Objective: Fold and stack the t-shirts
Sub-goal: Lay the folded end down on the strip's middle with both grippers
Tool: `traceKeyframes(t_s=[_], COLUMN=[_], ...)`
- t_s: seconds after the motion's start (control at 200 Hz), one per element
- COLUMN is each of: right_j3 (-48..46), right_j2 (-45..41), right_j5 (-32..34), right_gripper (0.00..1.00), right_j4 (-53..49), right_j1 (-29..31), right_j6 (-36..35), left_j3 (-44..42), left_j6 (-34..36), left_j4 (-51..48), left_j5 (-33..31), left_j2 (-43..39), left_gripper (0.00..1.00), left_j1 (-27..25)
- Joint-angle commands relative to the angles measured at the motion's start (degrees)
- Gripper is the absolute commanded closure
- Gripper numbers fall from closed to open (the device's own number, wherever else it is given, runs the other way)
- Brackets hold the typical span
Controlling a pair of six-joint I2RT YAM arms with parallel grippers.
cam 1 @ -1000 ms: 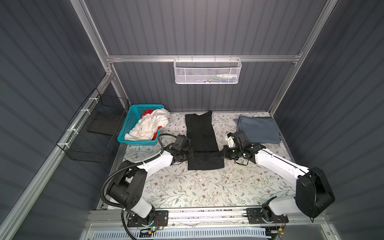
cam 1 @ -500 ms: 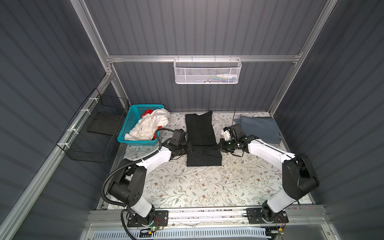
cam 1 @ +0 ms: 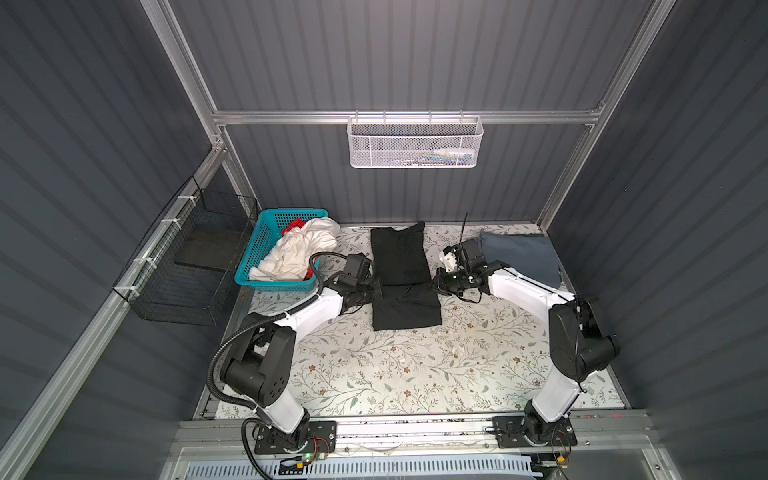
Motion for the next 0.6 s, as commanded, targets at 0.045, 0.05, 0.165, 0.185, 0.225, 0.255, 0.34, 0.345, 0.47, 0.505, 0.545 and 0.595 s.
traceKeyframes(t_s=[0.045,0.05,0.165,0.185,0.225,0.255,0.34,0.345,0.47,0.505,0.545,0.595], right_j3=[2.3,2.4,3.5,3.7,4.1,4.3,4.9,5.0,5.7,6.0,6.4,6.7], right_j2=[1.7,1.7,3.1,3.3,3.7,4.0,5.1,5.1,6.2,6.6,7.0,7.7], right_j5=[-0.6,-0.6,-1.0,-1.0,-0.9,-0.8,-2.3,-2.4,-3.2,-3.3,-3.9,-5.4], right_gripper=[1.0,1.0,1.0,1.0,1.0,1.0,1.0,1.0,1.0,1.0,1.0,1.0], right_j4=[-0.2,-0.2,-0.7,-0.7,-0.9,-0.9,-0.4,-0.4,0.4,0.4,0.4,0.7], right_j1=[-0.8,-0.9,-1.2,-1.1,-1.2,-1.3,-1.9,-1.9,-2.3,-2.5,-2.6,-2.8], right_j6=[-0.6,-0.7,-1.0,-1.1,-1.3,-1.3,-0.8,-0.7,-0.2,-0.1,-0.1,0.4], left_j3=[2.7,2.7,3.4,3.4,3.8,4.1,4.6,4.6,4.6,4.6,4.8,4.9], left_j6=[1.9,2.0,2.1,2.2,2.2,2.4,2.8,2.8,2.8,2.8,2.8,2.8], left_j4=[-0.8,-0.8,-0.5,-0.4,-0.5,-0.5,-0.6,-0.5,0.3,0.3,0.4,0.3], left_j5=[-0.7,-0.7,-0.7,-0.7,-0.7,-0.7,-0.5,-0.4,0.3,0.3,0.3,0.5], left_j2=[2.6,2.7,3.7,3.8,4.1,4.4,5.3,5.4,6.2,6.4,6.8,7.1], left_gripper=[1.0,1.0,1.0,1.0,1.0,1.0,1.0,1.0,1.0,1.0,1.0,1.0], left_j1=[1.0,1.0,1.4,1.5,1.6,1.7,2.1,2.1,2.5,2.6,2.8,2.9])
